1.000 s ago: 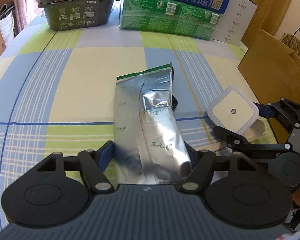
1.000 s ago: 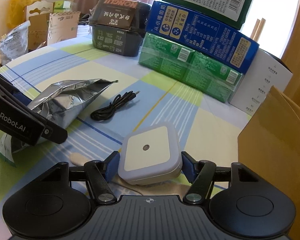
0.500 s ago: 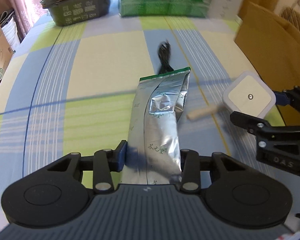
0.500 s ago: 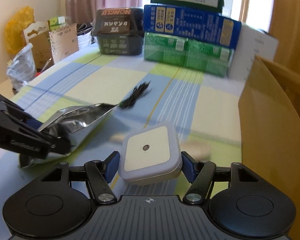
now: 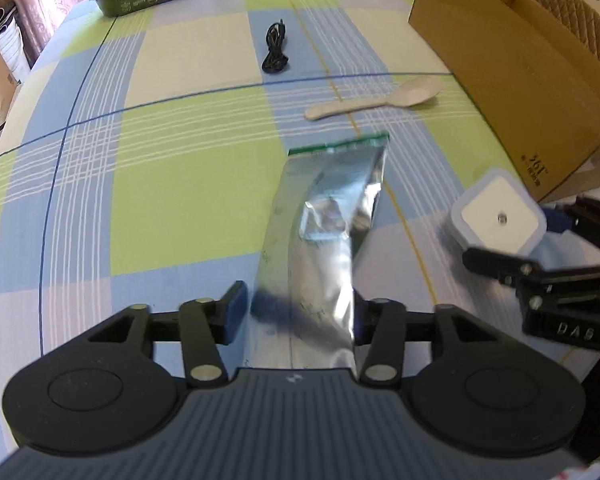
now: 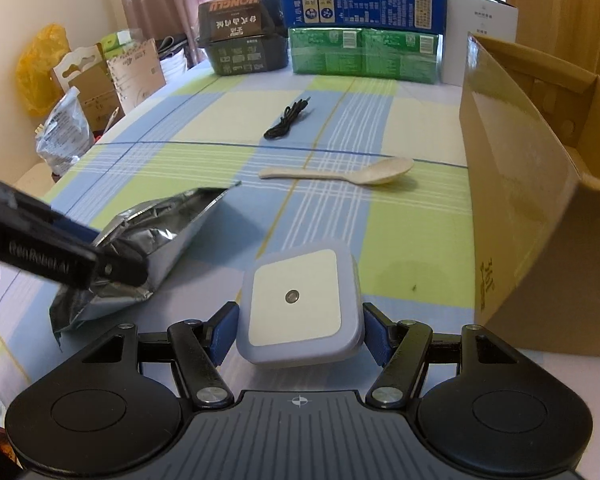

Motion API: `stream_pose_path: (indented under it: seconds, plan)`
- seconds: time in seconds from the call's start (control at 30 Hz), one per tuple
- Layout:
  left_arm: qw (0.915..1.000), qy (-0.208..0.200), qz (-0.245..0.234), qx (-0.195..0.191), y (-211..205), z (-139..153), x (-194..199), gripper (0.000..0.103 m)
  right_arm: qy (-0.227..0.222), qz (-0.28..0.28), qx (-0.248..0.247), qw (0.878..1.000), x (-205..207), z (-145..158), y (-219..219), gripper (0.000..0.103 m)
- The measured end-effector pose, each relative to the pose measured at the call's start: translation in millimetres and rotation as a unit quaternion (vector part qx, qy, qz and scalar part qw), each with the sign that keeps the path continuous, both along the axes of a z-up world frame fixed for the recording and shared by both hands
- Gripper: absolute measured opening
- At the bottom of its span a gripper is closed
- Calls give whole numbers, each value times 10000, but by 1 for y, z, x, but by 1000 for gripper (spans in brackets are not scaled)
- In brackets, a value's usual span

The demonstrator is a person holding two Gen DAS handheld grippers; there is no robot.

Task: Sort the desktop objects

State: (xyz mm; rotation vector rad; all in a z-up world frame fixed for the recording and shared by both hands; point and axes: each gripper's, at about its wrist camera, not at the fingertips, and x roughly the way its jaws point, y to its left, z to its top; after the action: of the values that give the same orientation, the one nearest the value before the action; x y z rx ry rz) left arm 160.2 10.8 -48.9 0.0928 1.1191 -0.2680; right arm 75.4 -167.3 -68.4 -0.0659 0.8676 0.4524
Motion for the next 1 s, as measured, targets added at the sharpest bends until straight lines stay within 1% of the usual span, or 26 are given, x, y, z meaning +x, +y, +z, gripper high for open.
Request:
stream_pose_path:
  seconds: [0.07, 0.13, 0.23, 0.33, 0.43, 0.53, 0.6, 0.73, 0.9, 1.0]
  plan:
    - [10000, -11, -41, -68, -2, 2, 4, 58, 35, -8, 12, 10000, 0, -2, -2, 62]
    - [9999, 4, -143, -36, -6, 2, 8, 64, 38, -12, 15, 10000, -2, -3, -3, 62]
    - [9991, 106, -375, 150, -17, -5, 15, 65, 12, 16, 41, 10000, -1, -4, -3, 62]
    - [9974, 261, -551, 373, -24, -16, 22, 65, 0, 97, -63, 9999, -1, -6, -1, 63]
    - [9960, 363, -637, 507, -27, -24, 28, 64, -69, 128, -214, 9997, -3, -8, 2, 68]
    - [9957, 370, -683, 510, -27, -26, 30, 65, -350, 244, -509, 9978, -8, -8, 10, 75]
    - [9961, 338, -663, 473, -27, -26, 31, 61, -520, 359, -692, 9956, -12, -8, 15, 76]
    - [9969, 253, -626, 405, -27, -23, 28, 46, -785, 600, -1101, 9890, -20, -13, 27, 76]
    - [9971, 191, -611, 420, -26, -22, 25, 45, -1075, 785, -1487, 9799, -22, -18, 38, 76]
    - [9972, 160, -609, 408, -25, -21, 24, 45, -1093, 887, -1603, 9770, -21, -21, 43, 76]
